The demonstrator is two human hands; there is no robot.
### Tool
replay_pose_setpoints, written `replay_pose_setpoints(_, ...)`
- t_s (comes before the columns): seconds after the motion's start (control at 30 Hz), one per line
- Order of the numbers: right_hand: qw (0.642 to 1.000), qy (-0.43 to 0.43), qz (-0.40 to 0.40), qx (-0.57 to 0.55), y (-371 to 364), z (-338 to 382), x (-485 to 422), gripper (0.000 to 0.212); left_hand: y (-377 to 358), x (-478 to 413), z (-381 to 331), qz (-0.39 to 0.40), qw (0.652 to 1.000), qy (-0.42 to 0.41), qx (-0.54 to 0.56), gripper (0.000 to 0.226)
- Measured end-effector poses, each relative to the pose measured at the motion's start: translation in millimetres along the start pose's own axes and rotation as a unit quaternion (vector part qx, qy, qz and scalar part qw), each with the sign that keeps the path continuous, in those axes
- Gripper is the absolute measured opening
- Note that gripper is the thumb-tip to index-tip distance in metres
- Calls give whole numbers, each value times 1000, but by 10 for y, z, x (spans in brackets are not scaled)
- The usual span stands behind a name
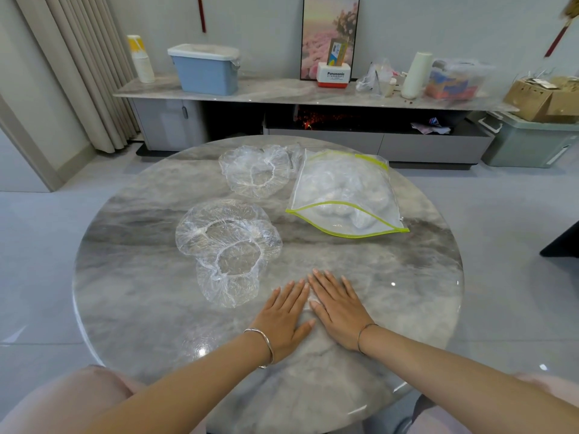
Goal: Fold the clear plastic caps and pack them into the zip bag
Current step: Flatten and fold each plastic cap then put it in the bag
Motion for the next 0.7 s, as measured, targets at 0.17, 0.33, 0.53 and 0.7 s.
replay_pose_setpoints(0.17, 999, 1, -13, -44, 176, -12, 10, 56, 106, 40, 106, 7, 999, 4, 41, 61)
replay_pose_setpoints(0.33, 978, 96, -166, -85, 543, 7, 81, 45, 321, 121, 250, -60, 997, 12, 40, 87)
replay_pose_setpoints(0.53, 968, 220, -116, -15, 383, 215, 256, 32, 410, 185, 289, -34, 999, 19, 31, 75)
replay_pose_setpoints(0.7, 949, 267, -163, 43, 325, 270, 206, 34, 406, 162, 273, -10, 996, 21, 81, 43)
Point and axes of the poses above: each hand's wrist, its own x-axis away from the middle knuckle, its own y-axis out of the back of the hand, z = x × y, the point moved 5 cm from there along -x, towards the middle knuckle, and after that the axes turned 2 degrees about -z, right-handed, at the moved point
